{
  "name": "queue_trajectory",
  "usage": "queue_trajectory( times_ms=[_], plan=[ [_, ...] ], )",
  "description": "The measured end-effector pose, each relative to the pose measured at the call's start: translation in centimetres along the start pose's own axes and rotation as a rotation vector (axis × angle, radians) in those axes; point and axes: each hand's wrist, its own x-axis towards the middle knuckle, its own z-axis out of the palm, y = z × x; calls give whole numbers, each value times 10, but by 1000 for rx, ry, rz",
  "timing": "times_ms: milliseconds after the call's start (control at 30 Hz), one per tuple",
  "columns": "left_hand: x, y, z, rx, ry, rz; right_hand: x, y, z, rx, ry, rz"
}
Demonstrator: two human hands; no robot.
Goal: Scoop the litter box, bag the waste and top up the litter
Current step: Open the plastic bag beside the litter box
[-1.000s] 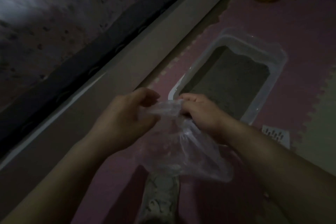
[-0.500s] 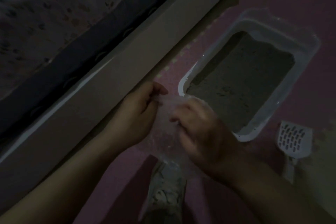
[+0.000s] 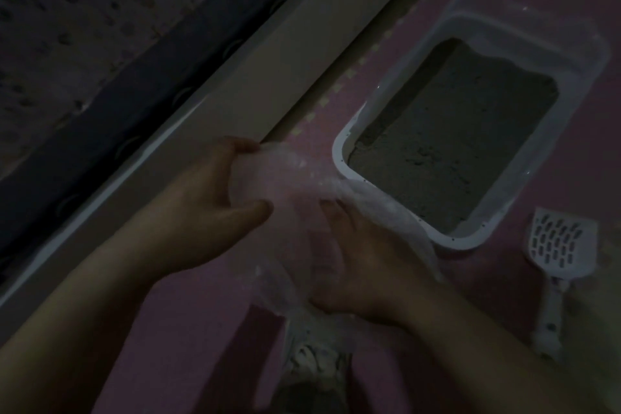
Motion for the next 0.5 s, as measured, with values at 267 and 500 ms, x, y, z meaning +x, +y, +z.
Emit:
queue_trajectory(
  times_ms=[267, 500],
  plan=[
    [22, 27, 37, 239, -325, 468, 14, 5, 20, 15, -71, 23],
    [10, -28, 65, 606, -547, 392, -5, 24, 6, -32, -106, 51]
  ],
)
